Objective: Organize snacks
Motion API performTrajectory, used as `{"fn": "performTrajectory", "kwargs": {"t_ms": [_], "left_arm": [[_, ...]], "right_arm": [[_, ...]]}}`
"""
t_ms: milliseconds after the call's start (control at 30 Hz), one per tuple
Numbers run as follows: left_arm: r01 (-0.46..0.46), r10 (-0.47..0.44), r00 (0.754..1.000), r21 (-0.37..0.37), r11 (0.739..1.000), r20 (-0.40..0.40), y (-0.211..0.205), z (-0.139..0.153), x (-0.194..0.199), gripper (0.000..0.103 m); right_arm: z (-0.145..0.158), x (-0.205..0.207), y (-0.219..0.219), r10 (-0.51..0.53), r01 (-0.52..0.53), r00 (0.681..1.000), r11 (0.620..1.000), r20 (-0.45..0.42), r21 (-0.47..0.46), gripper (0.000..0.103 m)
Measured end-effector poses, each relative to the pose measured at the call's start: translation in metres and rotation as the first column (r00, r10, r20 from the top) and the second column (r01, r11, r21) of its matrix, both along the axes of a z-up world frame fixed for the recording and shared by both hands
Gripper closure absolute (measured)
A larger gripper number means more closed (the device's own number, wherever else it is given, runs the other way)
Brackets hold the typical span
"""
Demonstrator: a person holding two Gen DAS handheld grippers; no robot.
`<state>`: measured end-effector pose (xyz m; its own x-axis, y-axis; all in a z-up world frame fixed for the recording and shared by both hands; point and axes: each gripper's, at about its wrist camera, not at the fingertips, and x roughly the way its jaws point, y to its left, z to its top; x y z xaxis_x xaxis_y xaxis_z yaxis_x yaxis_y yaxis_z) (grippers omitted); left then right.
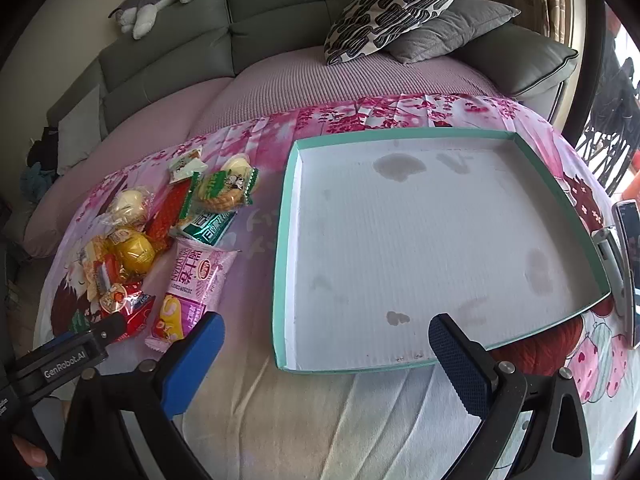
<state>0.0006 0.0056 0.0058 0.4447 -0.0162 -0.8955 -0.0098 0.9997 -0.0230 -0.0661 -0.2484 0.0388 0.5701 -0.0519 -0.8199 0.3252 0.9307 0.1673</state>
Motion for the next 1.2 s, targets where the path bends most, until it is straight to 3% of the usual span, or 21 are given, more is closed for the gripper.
{"fn": "performTrajectory", "kwargs": {"t_ms": [1200], "left_arm": [[0.055, -0.056, 0.997, 0.011, 0.998, 0.054, -0.0084, 0.0057, -0.0037, 0.0]], "right_arm": [[0.0074, -0.0003, -0.0007, 0.007, -0.007, 1.0, 1.0, 0.031, 0.008, 0.0]]}}
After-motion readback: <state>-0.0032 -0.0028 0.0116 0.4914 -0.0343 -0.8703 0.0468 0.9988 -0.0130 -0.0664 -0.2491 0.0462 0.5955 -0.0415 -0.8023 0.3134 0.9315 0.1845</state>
